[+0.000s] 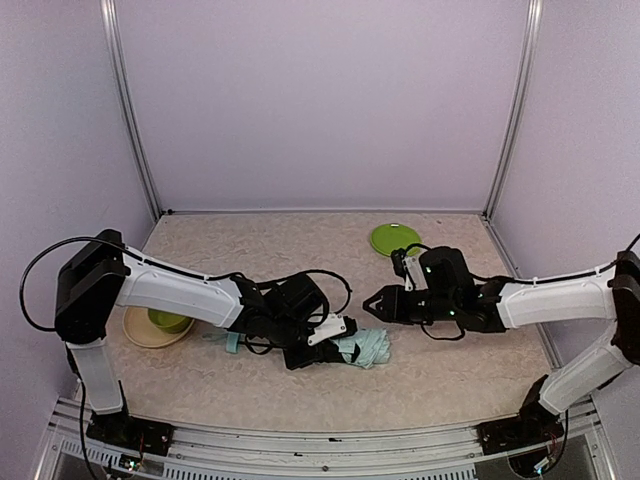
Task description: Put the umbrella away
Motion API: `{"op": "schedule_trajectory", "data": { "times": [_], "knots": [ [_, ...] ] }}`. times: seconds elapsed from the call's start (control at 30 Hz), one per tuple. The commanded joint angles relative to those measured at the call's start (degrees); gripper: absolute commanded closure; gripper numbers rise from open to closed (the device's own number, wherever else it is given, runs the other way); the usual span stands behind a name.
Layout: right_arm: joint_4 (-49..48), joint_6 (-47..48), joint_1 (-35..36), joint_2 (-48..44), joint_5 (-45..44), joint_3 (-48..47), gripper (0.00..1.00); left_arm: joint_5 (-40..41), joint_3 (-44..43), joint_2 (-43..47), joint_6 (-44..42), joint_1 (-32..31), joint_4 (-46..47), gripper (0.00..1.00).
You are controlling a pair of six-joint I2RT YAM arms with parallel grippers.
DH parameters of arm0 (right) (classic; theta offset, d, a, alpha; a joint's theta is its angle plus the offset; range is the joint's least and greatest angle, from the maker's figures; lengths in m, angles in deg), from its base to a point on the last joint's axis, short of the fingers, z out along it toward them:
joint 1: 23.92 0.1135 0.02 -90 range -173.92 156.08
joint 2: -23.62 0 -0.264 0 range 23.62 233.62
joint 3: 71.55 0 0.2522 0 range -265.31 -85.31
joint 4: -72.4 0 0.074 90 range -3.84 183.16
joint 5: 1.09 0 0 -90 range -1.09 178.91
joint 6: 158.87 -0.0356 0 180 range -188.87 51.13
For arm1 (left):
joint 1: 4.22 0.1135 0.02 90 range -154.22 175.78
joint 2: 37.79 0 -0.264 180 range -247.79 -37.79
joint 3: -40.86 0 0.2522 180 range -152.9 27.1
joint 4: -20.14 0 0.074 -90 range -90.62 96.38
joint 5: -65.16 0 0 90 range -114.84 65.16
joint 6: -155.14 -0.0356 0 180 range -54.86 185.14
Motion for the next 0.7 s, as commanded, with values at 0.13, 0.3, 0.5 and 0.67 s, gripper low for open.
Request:
{"op": "schedule_trajectory", "data": {
  "times": [0.13,0.3,0.5,0.67],
  "knots": [
    [15.38,-1.00,2.21,8.66,5.51,-11.27,0.54,1.64,0.47,-2.67,0.38,-0.67,-5.32,1.00],
    [19.44,1.79,3.37,15.17,5.26,-16.22,0.42,1.56,0.17,-2.93,0.05,-0.73,-5.60,1.00],
    [25.18,4.10,7.36,21.35,1.52,-20.91,0.45,1.64,0.37,-2.85,0.32,-0.72,-5.34,1.00],
    [22.23,4.45,7.86,21.17,1.93,-20.52,0.62,1.78,0.40,-2.85,0.49,-0.68,-5.35,1.00]
  ]
}}
